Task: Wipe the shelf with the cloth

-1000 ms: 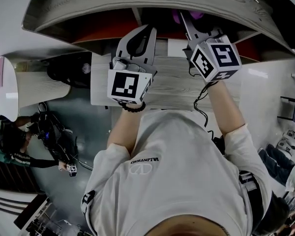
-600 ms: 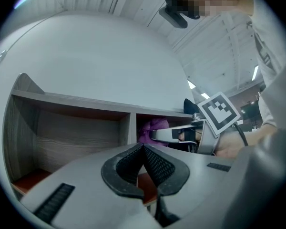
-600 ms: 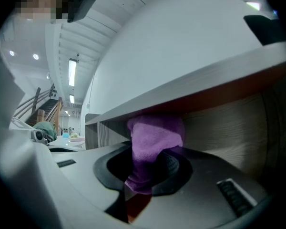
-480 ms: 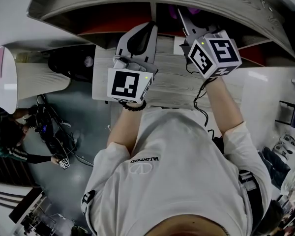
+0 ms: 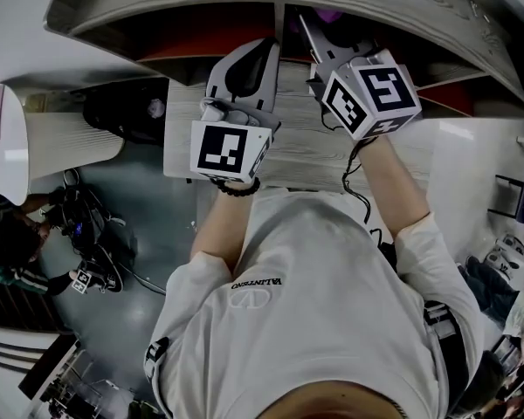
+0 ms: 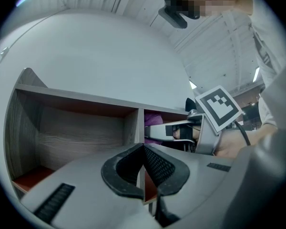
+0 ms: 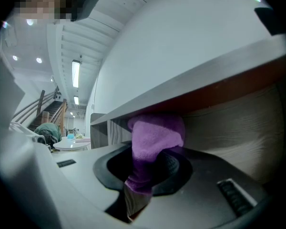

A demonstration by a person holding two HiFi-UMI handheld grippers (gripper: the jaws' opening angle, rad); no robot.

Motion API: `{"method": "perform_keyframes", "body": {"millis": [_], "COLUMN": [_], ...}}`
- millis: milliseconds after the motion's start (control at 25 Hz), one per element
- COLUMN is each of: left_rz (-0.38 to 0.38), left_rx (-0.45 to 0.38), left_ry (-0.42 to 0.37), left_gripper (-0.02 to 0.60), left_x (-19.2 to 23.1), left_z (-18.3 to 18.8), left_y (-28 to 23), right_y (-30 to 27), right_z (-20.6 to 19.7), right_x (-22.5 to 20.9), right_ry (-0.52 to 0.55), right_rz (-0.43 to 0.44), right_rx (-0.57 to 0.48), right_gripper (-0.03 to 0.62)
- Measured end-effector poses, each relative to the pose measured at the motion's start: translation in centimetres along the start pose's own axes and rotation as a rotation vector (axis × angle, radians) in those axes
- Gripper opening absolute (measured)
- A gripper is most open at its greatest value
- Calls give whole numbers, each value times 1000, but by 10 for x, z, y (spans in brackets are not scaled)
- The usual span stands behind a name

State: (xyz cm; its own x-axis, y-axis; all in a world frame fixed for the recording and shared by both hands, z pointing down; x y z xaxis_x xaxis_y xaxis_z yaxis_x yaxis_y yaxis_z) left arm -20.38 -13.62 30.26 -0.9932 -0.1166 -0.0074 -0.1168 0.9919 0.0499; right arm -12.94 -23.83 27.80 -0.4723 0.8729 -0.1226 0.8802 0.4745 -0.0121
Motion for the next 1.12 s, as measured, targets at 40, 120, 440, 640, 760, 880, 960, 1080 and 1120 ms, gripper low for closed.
{"method": "perform_keyframes", "body": {"millis": [40,120,440,640,760,880,960,1080,1120], "left_rz": [1,4,12,13,14,13,16,19,20], "left_rx": [0,1,16,24,28,36,41,49,52], "left_ry": [0,0,3,12,20,22,24,28,29], "left_gripper": [-2,-2,-2,-2,-2,-2,-2,-2,-2], "left_x": [1,4,9,9,10,9,9,10,10], "left_z": [0,-2,-8,-14,-20,-24,-26,-30,-31], "left_y": [0,1,5,7,8,9,9,10,10], "right_y": [0,-2,-5,-3,-2,-1,0,-1,-1], "right_z": [0,-2,-7,-17,-25,-33,-38,-45,-48], "right_x": [1,1,7,8,9,8,7,6,5], "right_ry": [1,-1,-9,-11,-16,-22,-26,-30,-32], "right_rz": [2,3,8,9,8,5,4,3,1], "right_rx": [0,-2,-1,18,33,47,54,69,74], "right_gripper": [80,80,80,80,80,80,80,80,80]}}
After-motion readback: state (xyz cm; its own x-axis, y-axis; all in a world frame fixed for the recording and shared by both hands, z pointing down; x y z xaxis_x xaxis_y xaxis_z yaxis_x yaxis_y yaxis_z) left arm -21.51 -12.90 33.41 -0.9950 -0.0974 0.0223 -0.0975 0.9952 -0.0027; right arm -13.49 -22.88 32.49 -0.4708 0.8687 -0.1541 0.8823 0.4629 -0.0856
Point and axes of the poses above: the fingertips, and each gripper's own axes: y backward along the fingers, x to its left, z out of its top, the point moved 6 cm from there along y, backward along the fingers
